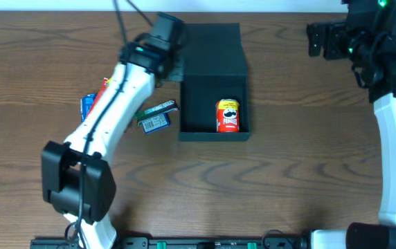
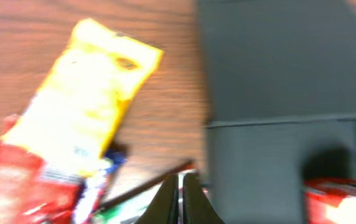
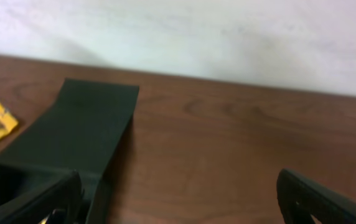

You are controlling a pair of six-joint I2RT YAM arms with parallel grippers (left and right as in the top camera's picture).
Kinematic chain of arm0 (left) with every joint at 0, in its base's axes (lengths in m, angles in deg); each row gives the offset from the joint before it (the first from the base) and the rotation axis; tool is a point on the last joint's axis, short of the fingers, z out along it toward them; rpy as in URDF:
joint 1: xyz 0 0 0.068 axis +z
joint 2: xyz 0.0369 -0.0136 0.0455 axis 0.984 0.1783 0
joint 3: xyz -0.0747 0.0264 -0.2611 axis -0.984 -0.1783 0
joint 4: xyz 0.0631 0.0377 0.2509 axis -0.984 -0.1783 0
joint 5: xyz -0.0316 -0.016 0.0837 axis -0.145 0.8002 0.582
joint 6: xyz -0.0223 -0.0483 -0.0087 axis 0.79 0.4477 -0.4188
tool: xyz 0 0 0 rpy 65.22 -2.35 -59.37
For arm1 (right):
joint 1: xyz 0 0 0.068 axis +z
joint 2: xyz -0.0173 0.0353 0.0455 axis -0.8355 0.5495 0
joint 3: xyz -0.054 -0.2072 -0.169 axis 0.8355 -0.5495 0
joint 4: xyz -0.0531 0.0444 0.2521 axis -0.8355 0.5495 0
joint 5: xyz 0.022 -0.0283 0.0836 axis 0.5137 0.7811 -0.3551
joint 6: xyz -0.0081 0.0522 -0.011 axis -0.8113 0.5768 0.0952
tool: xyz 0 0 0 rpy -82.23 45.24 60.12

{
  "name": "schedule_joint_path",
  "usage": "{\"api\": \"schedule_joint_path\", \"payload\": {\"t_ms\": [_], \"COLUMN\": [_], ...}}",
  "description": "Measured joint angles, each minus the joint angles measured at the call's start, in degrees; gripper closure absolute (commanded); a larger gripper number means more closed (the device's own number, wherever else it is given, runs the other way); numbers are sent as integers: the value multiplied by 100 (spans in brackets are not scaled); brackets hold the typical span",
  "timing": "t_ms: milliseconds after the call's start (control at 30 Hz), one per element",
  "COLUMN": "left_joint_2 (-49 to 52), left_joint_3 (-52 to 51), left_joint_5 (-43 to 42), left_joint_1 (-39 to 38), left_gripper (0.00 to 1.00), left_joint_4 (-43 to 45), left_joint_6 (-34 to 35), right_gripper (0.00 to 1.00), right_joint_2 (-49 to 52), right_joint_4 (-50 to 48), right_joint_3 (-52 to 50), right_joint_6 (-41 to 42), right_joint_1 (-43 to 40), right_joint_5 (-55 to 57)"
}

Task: Pack container
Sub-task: 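Release the can and lift the left gripper out, then grasp the yellow chip bag with the left gripper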

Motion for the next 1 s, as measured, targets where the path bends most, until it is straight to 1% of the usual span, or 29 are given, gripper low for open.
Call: {"api": "schedule_joint_path", "payload": {"t_ms": [67,167,200,300,333,400,433,533,567,633,767,867,933,1000], "left_joint_2": [-9,-9,-9,-9,-9,-9,-4,111,234,542,1274,1700,1845,1884], "left_joint_3": [-2,0,0,-2,-4,-33,-50,-81,-81,-81,-101,-151,-153,-153], "left_joint_5": [52,90,94,81,74,-59,-151,-323,-396,-455,-538,-544,-544,-542], "left_joint_1": [262,616,732,1034,1128,1335,1399,1480,1473,1460,1447,1447,1447,1447], "left_gripper": [94,94,89,37,29,25,21,12,7,2,2,2,5,14], "left_joint_4": [-208,-426,-452,-417,-358,-120,-28,289,442,621,804,916,990,1084], "left_joint_6": [0,-24,-61,-319,-426,-780,-951,-1545,-1742,-2085,-2535,-2745,-2857,-2916], "right_gripper": [10,4,2,1,1,1,1,1,1,1,1,1,1,1], "right_joint_2": [129,533,682,1001,1051,1099,1099,1099,1099,1099,1099,1099,1099,1099], "right_joint_4": [205,428,466,466,461,433,411,374,380,387,479,522,551,557], "right_joint_3": [2,2,2,-7,-9,-9,-9,-9,-9,-9,-9,-9,-9,-9], "right_joint_6": [7,26,24,24,24,24,24,24,24,26,26,26,26,42], "right_joint_1": [0,0,0,0,0,0,0,0,0,0,0,0,0,0], "right_joint_5": [-101,-385,-518,-846,-938,-1102,-1143,-1255,-1272,-1311,-1344,-1346,-1346,-1346]}}
